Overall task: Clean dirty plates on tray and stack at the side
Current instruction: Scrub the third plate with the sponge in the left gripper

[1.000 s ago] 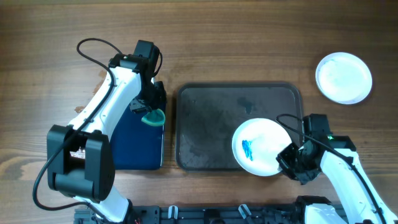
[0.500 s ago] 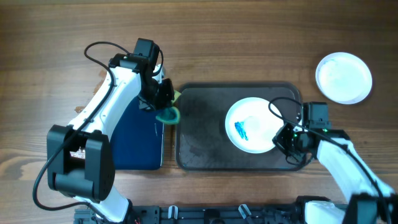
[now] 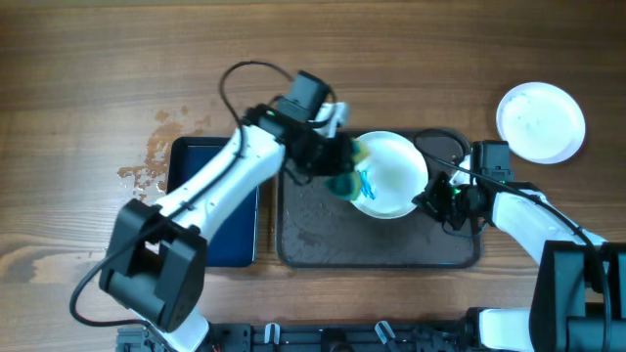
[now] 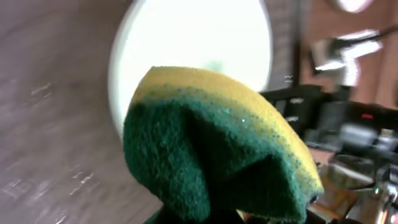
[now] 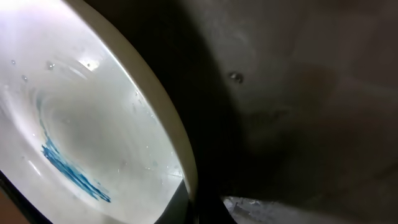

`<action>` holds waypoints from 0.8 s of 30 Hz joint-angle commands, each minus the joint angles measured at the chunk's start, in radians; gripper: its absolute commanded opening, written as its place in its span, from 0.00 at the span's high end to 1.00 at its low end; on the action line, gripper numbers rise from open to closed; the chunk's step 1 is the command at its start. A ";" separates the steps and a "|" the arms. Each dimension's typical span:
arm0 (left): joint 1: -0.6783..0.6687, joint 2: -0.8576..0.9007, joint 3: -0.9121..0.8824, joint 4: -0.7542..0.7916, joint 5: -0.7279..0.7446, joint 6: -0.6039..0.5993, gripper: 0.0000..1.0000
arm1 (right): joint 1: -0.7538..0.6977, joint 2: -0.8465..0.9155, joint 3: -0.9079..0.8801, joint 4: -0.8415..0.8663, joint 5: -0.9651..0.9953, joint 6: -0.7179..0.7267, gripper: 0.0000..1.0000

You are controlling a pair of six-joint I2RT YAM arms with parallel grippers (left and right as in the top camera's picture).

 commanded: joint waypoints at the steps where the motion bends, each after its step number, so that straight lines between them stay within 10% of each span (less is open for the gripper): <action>1: -0.055 0.068 0.012 0.095 0.034 -0.047 0.96 | 0.005 0.072 -0.066 -0.053 0.098 -0.028 0.95; 10: -0.036 0.287 0.012 0.226 0.109 -0.188 0.96 | 0.005 0.066 -0.066 -0.112 0.089 -0.055 0.95; 24: 0.042 0.323 0.012 -0.019 -0.105 -0.140 0.96 | 0.008 -0.285 0.014 -0.220 0.323 -0.103 0.95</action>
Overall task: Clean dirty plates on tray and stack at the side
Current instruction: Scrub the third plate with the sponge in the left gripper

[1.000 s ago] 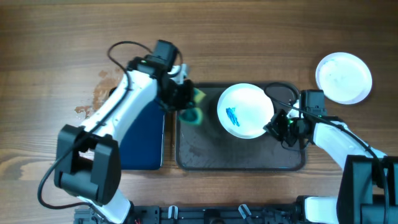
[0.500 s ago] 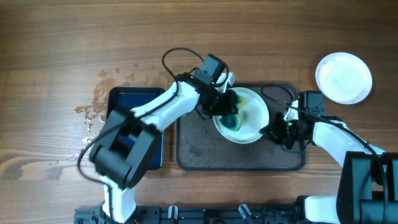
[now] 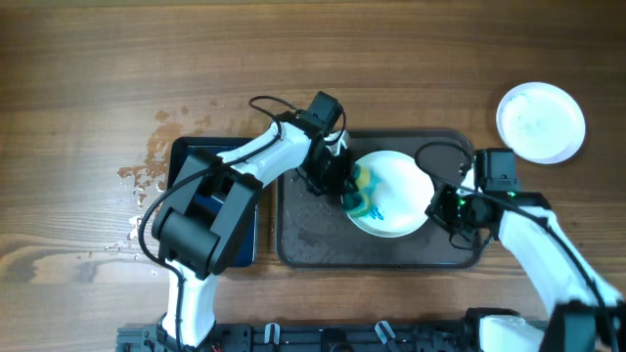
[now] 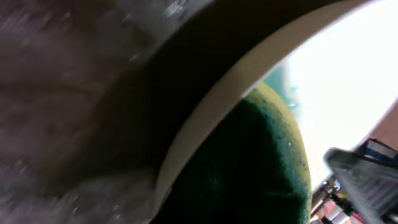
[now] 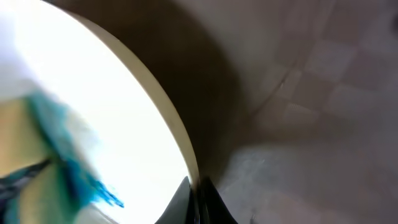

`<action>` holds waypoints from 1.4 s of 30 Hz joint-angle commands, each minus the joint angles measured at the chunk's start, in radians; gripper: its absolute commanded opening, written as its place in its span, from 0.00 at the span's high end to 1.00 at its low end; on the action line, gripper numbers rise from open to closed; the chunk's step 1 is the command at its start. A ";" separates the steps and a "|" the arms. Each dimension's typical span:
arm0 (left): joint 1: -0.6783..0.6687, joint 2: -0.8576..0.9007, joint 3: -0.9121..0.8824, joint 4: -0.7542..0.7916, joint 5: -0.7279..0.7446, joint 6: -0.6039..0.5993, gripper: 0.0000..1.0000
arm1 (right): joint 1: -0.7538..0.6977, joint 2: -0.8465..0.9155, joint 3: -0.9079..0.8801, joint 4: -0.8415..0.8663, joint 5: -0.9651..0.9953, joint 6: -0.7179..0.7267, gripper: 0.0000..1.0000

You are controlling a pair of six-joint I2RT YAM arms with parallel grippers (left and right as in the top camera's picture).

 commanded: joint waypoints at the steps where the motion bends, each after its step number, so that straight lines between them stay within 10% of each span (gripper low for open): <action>1: 0.048 0.019 -0.008 -0.034 -0.188 0.033 0.96 | -0.001 -0.053 0.020 -0.024 0.149 -0.035 0.95; 9: -0.004 0.019 -0.008 0.032 -0.197 0.041 0.96 | 0.320 -0.052 0.020 0.047 0.080 0.000 0.96; 12: -0.010 0.019 -0.008 0.041 -0.197 0.041 0.96 | 0.399 -0.051 0.020 0.080 0.128 0.048 0.65; 20: -0.010 0.019 -0.008 0.022 -0.200 0.060 0.96 | 0.336 -0.023 0.030 0.146 0.232 -0.036 0.48; 32: -0.010 0.019 -0.008 0.010 -0.200 0.060 0.96 | 0.239 0.187 0.071 0.151 0.272 -0.062 0.53; 39: -0.010 0.019 -0.008 -0.019 -0.199 0.058 0.96 | 0.239 0.280 0.071 0.229 0.216 -0.035 0.94; 42: -0.014 0.019 -0.008 -0.018 -0.188 0.055 0.96 | 0.239 0.280 0.071 0.227 0.216 -0.035 0.95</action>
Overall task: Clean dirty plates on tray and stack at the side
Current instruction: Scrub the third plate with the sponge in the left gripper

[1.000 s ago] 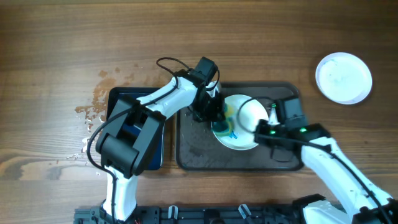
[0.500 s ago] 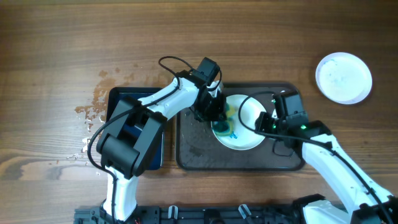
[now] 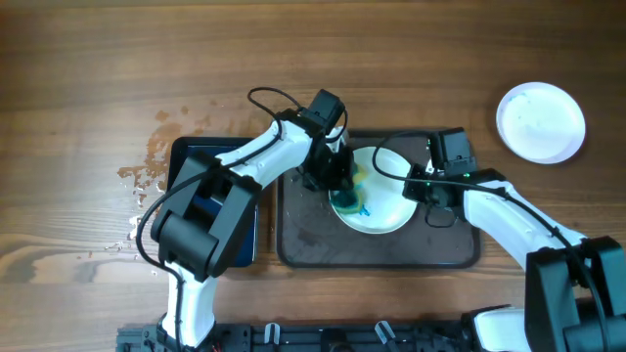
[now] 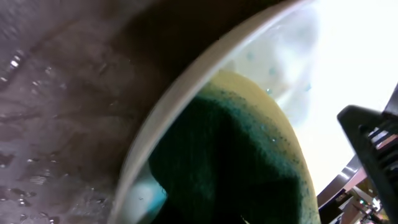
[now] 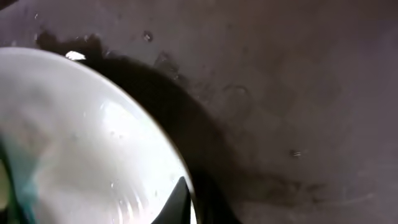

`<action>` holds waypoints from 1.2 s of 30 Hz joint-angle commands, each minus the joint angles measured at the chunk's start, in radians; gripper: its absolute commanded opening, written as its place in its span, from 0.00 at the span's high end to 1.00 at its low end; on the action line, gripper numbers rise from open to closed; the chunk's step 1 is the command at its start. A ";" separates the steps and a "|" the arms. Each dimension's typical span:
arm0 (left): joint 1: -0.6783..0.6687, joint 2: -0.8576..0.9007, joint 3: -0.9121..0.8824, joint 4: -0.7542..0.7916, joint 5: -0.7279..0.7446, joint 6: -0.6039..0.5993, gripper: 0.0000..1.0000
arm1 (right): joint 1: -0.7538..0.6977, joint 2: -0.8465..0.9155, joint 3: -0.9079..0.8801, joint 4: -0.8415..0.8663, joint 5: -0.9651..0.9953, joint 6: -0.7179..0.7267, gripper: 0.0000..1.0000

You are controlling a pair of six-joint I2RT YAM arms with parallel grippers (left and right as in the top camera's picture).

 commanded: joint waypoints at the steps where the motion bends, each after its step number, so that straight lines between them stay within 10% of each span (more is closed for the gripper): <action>1: -0.010 0.030 -0.022 -0.014 -0.084 0.008 0.96 | 0.011 0.047 -0.024 -0.004 -0.031 0.024 0.95; 15: -0.130 0.030 -0.018 0.031 -0.252 0.148 0.96 | 0.011 0.047 -0.024 -0.010 -0.113 0.022 0.95; 26: -0.138 0.030 0.000 0.164 0.260 0.098 0.96 | 0.011 0.047 -0.024 -0.041 -0.122 0.025 0.95; 36: -0.064 0.030 0.000 0.095 -0.174 0.039 0.96 | 0.011 0.047 -0.024 -0.066 -0.121 0.025 0.95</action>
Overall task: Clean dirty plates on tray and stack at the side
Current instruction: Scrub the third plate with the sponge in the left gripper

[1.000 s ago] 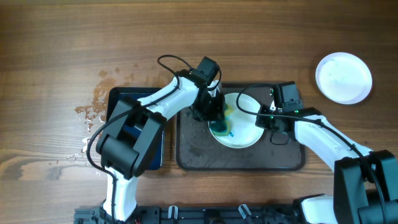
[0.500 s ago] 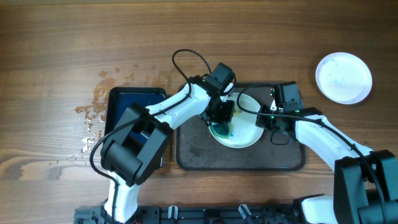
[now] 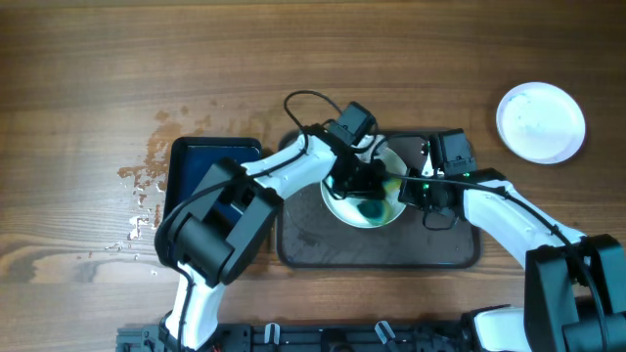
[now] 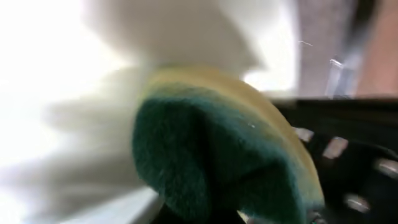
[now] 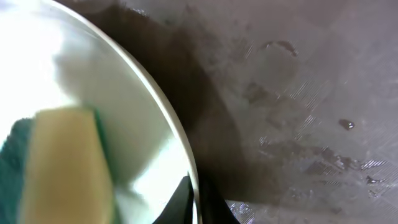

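A white plate (image 3: 344, 208) lies on the dark tray (image 3: 313, 244). My left gripper (image 3: 375, 191) is shut on a green and yellow sponge (image 4: 217, 155) and presses it on the plate's inside, near its right side. The sponge (image 5: 59, 155) also shows in the right wrist view. My right gripper (image 5: 194, 193) is shut on the plate's right rim (image 5: 180, 143), one finger inside and one outside. Another white plate (image 3: 540, 121) sits on the wooden table at the far right.
A dark blue tray (image 3: 210, 156) lies left of the dark tray, partly under my left arm. Water spots and crumbs (image 3: 147, 166) mark the table left of it. Cables loop over the dark tray's back edge.
The sponge in my left gripper has moved from the plate's left side to its right side, close to my right gripper. The blue smear no longer shows. My right gripper still holds the rim.
At first my left gripper held the sponge at the plate's left edge, with a blue smear inside the plate and my right gripper on the right rim. Then the sponge lay on the smear. The plate then sat further left, and now the sponge is at its right side.
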`<action>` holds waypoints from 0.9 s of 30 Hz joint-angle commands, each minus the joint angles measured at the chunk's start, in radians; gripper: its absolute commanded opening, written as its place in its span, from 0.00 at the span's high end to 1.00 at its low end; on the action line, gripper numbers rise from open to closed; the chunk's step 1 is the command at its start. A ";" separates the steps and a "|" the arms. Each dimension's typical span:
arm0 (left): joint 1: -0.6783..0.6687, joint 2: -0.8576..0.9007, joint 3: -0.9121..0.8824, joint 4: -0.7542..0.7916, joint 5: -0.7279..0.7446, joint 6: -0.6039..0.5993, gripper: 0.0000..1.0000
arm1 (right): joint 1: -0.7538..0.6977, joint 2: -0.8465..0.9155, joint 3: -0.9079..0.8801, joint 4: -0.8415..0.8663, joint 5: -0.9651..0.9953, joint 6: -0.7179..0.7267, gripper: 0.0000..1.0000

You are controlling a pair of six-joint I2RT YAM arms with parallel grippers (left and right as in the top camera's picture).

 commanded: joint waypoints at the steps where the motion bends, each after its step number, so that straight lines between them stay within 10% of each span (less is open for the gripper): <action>1: 0.058 0.009 -0.004 -0.077 -0.298 -0.010 0.96 | 0.014 0.042 -0.024 -0.027 0.000 0.008 0.95; 10: 0.159 0.009 -0.004 -0.243 -0.629 0.030 0.96 | 0.014 0.042 -0.024 -0.027 0.000 0.008 0.95; 14: 0.147 0.009 -0.004 -0.261 -0.448 0.058 0.96 | 0.014 0.042 -0.024 -0.028 0.000 0.009 0.95; 20: 0.060 0.009 -0.004 -0.144 0.233 0.088 0.96 | 0.014 0.042 -0.024 -0.033 0.000 0.013 0.96; 27: -0.023 0.010 -0.004 0.006 0.089 -0.065 0.96 | 0.014 0.039 -0.024 -0.061 0.000 0.016 0.95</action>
